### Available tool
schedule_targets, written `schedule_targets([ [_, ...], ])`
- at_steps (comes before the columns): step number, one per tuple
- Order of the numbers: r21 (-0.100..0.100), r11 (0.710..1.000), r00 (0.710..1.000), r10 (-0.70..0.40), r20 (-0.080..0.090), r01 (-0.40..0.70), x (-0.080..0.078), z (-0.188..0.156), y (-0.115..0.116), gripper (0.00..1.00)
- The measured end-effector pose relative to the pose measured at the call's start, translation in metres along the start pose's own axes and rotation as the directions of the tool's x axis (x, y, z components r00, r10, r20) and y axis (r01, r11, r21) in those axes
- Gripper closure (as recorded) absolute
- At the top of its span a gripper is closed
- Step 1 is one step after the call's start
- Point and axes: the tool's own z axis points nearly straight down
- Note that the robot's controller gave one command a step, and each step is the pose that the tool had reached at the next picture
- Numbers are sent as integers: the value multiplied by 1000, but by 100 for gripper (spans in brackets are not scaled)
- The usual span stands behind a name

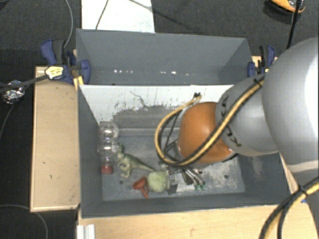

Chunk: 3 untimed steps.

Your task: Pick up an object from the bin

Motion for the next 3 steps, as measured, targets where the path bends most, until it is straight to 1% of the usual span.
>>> schedule_targets([
  [1, 0, 1000, 1000, 0, 0, 0, 0, 0, 0, 100],
  [2, -1, 994, 994, -106, -6, 106, 5, 0, -26, 100],
  [3, -1, 994, 994, -107, -6, 107, 5, 0, -26, 100],
])
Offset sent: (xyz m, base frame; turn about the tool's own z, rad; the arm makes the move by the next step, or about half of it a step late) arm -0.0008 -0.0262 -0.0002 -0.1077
